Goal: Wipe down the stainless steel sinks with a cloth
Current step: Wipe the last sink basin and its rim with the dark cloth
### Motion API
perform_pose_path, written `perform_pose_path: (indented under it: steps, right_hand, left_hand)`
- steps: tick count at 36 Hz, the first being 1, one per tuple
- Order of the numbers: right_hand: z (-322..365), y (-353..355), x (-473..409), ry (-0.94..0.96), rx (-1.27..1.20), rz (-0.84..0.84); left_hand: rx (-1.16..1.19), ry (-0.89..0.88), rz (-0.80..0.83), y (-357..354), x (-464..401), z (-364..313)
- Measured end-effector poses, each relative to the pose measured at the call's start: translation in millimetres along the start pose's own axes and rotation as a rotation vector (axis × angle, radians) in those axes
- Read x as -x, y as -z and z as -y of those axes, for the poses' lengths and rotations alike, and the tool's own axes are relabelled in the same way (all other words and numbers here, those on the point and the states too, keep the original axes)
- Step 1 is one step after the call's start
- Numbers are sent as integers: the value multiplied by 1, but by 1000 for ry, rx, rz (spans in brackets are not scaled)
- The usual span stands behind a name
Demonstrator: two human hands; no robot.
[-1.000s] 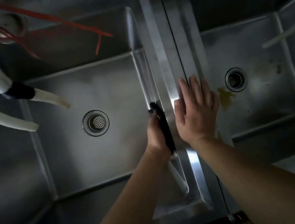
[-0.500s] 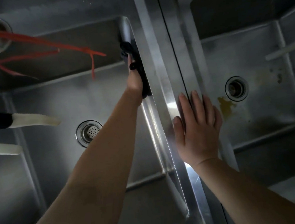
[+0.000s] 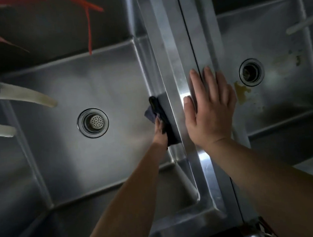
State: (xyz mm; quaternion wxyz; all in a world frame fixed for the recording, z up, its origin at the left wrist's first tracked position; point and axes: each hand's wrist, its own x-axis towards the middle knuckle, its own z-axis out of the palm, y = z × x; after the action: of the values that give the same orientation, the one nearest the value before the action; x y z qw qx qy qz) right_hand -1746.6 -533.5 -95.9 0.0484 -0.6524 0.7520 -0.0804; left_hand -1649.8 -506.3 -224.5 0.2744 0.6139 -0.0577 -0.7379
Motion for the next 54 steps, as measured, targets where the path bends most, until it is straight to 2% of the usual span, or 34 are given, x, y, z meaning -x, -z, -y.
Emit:
perform_pose_path:
  steps: [3,6,9,11,15,17,19,24,27,29,32,34,36,37,41,42,46,49,54]
  right_hand:
    - [1,-1,1,-6,8,7]
    - [2,1,0,-13,12,8]
    - [1,1,-1,-20,12,19]
    - [1,0,-1,-23,15,25]
    - [0,1,0,-30,16,19]
    - [1,2,-1,-39,5,18]
    - [1,3,-1,-46,-8,25]
    - [2,6,0,-49,-20,29]
    - [2,6,-1,-42,-20,23]
    - [2,5,0,-45,-25,25]
    - [2,7,0,-50,-33,32]
    - [2,8,0,-50,-24,43]
    - [2,8,-1,-54,-22,50]
    - [2,7,-1,-57,-25,54]
    - [1,6,-1,-61,-20,47]
    - [1,5,-1,-59,-21,40]
    - [1,5,0,-54,-29,48]
    - [0,6,0,-49,-34,60]
    - [2,8,0,-49,-38,65]
  left_hand:
    - [64,226,-24,6,17,34]
    - [137,371,-86,11,42,46]
    - [126,402,-68,7,48,46]
    - [54,417,-133,5,46,38]
    - [-36,562,-155,13,43,22]
    - [-92,570,-157,17,45,17]
    - [-154,499,-163,18,53,13]
    - [-269,308,-43,35,68,-11]
    - [-301,74,-71,50,58,-41]
    - [-476,-154,-148,63,45,-64]
    - [-1047,-426,-300,86,9,-95]
    - [-1411,-391,-252,93,-19,-108]
    - [-1573,-263,-163,91,-41,-113]
    - [-1563,-246,-159,87,-50,-115]
    - [-1341,-395,-384,66,-71,-122]
    - [-1365,-384,-400,62,-75,-122]
    - [-1611,-237,-366,59,-87,-108]
    - [-1669,-296,-371,63,-86,-98]
    - [-1889,-374,-201,85,-60,-61]
